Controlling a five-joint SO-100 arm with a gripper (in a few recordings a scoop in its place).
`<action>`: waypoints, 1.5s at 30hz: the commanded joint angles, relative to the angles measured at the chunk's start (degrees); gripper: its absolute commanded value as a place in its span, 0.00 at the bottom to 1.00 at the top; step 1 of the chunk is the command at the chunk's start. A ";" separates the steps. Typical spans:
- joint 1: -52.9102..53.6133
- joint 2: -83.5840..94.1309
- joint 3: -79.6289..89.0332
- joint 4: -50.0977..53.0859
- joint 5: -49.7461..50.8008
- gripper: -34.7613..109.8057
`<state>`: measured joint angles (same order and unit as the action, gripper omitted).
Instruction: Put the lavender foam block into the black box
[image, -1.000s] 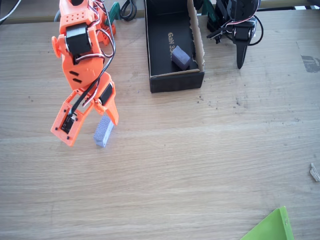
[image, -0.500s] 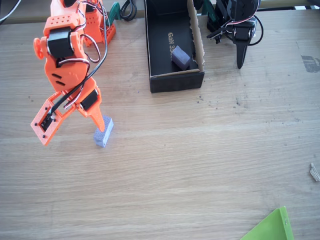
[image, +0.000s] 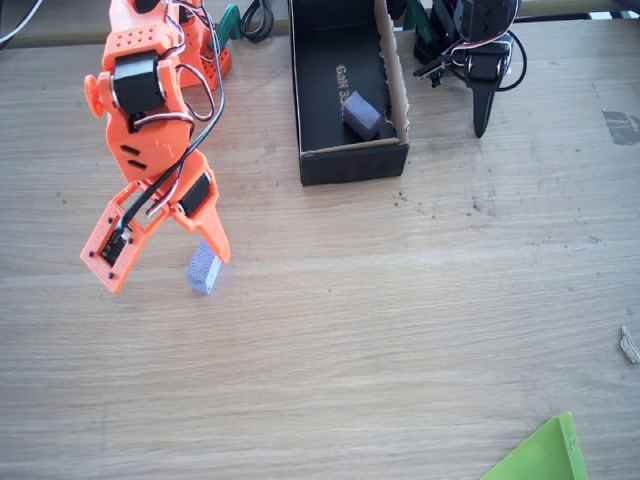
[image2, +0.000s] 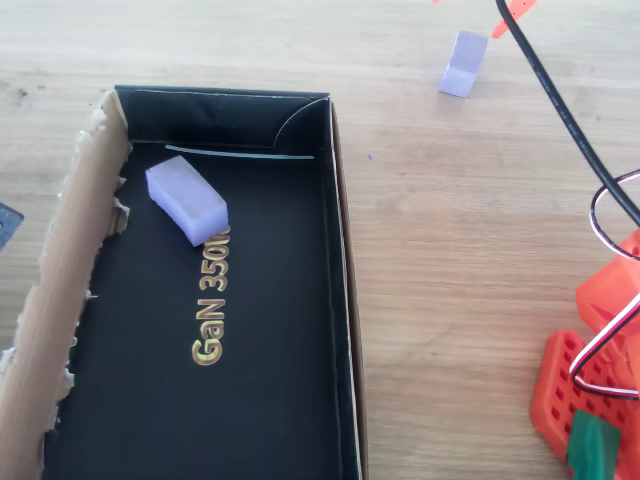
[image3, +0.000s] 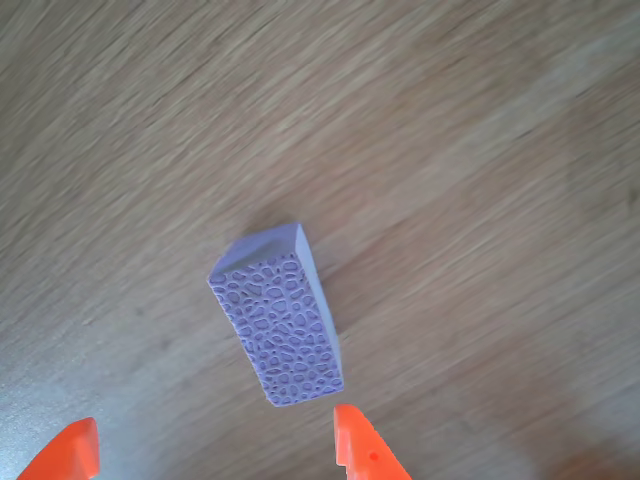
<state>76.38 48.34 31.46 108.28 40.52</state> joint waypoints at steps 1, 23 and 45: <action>0.88 2.64 -1.41 0.70 -0.53 0.46; 1.49 0.00 -2.02 0.18 0.44 0.46; 2.55 -9.23 -8.88 0.44 -1.67 0.46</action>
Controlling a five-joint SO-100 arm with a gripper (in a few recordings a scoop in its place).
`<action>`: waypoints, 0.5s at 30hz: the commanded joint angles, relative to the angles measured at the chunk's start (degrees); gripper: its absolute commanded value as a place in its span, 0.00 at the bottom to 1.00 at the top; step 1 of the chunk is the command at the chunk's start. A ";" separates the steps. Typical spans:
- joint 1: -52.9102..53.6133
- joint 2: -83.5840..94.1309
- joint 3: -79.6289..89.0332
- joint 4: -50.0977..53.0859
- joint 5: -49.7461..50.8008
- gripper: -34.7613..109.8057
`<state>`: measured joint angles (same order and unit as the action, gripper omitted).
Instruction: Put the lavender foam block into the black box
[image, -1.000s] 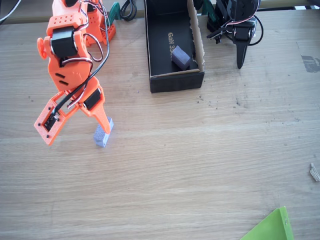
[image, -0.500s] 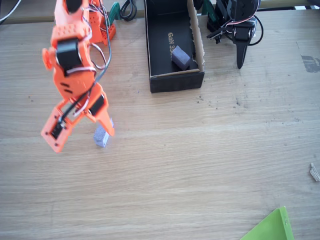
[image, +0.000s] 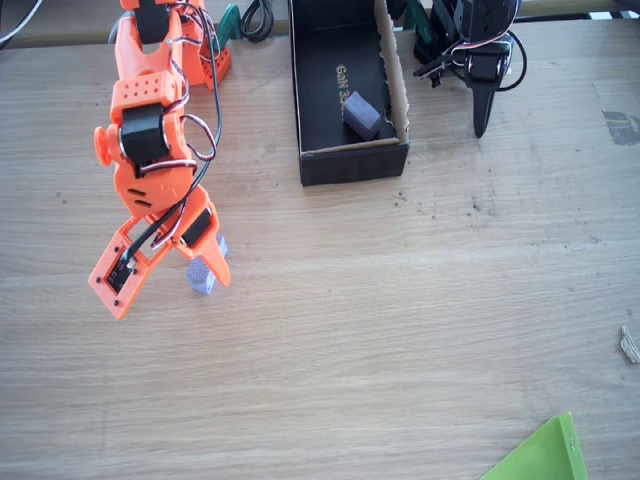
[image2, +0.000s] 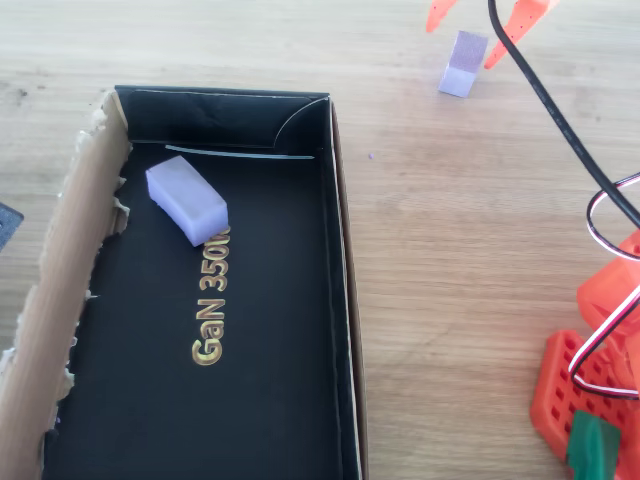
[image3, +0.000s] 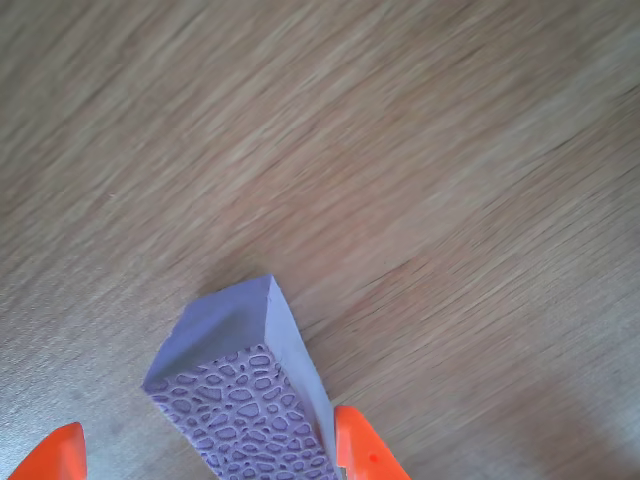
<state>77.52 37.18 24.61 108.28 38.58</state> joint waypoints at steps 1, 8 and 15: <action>1.41 1.49 -2.20 0.44 0.53 0.46; 1.32 0.53 -2.29 -0.62 1.05 0.43; 1.14 -0.62 -2.29 -1.67 2.37 0.27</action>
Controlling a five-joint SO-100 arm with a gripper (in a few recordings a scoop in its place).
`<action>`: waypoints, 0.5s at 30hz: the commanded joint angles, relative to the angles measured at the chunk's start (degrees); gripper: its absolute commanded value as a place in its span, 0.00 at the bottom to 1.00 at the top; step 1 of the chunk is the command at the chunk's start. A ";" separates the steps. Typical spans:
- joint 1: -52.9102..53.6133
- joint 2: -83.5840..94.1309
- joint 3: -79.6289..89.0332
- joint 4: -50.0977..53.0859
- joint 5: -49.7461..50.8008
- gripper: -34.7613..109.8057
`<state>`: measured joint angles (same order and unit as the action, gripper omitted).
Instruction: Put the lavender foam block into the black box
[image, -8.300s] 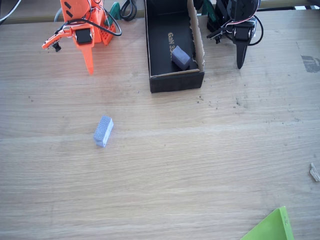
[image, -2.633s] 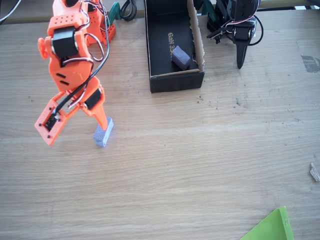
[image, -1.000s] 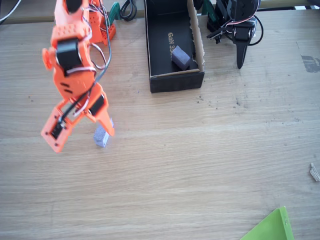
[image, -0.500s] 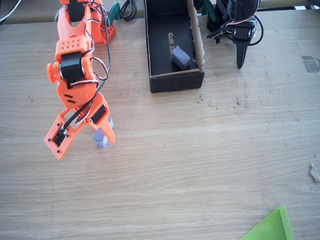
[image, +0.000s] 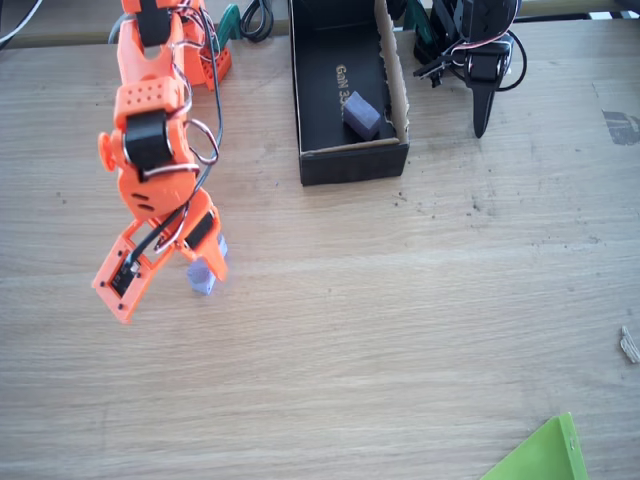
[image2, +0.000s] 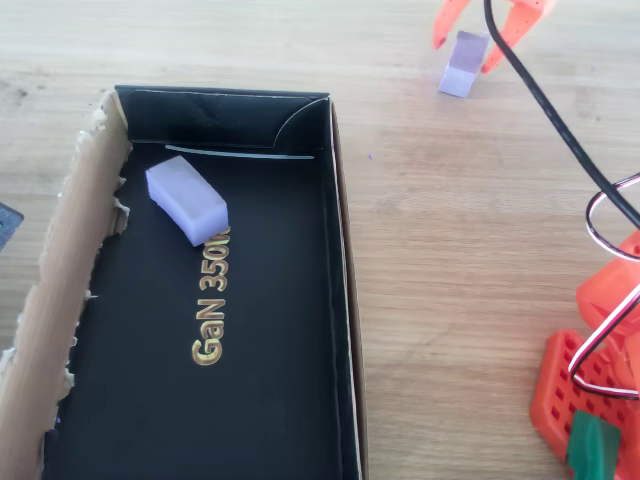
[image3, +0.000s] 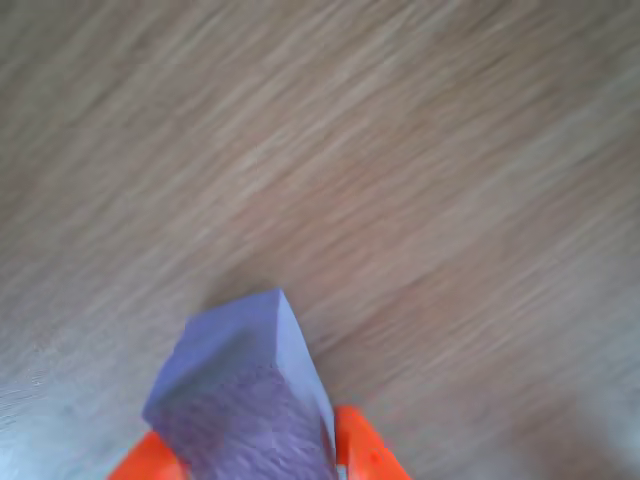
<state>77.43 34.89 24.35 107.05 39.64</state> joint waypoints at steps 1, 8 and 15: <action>1.23 1.67 -2.11 -0.44 1.41 0.24; 0.44 2.55 -2.29 1.41 1.67 0.24; -2.29 22.41 9.67 2.02 -7.29 0.24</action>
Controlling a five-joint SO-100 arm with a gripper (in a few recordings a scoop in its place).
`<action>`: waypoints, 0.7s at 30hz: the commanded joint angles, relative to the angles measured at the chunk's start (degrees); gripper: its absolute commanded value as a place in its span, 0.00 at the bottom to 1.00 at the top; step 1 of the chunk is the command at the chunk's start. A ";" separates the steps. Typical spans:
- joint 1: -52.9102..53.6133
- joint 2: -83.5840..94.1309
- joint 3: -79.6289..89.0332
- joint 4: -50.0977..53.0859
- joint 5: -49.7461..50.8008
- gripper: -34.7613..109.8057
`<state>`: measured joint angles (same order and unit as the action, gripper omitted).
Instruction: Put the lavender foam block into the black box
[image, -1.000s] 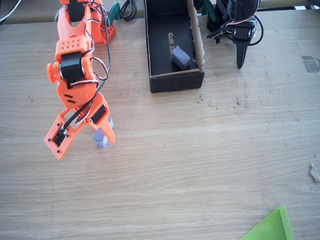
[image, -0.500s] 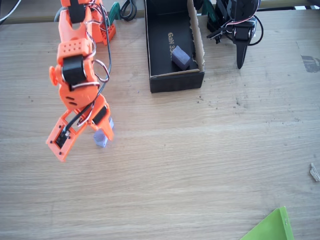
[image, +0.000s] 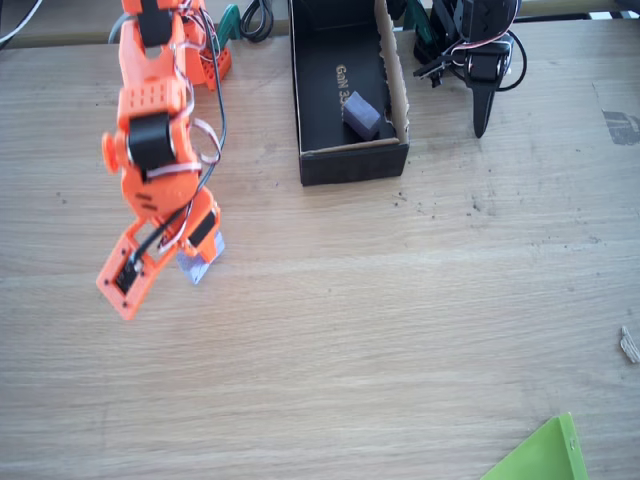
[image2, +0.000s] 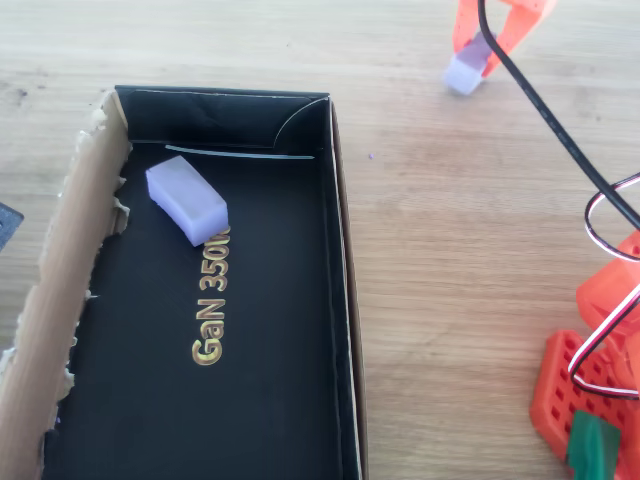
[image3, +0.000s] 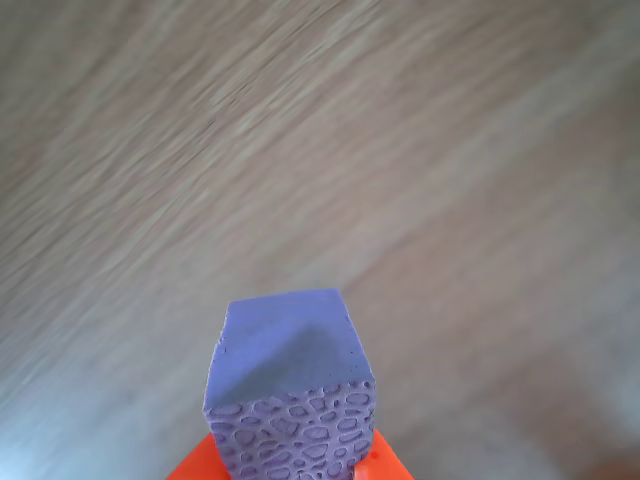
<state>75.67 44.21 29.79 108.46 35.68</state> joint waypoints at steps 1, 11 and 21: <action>-1.23 16.61 5.98 0.62 -6.15 0.24; -17.40 50.62 31.73 -1.05 -6.77 0.24; -53.09 36.56 29.79 -11.43 -7.82 0.24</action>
<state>29.71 84.90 64.16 97.82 25.66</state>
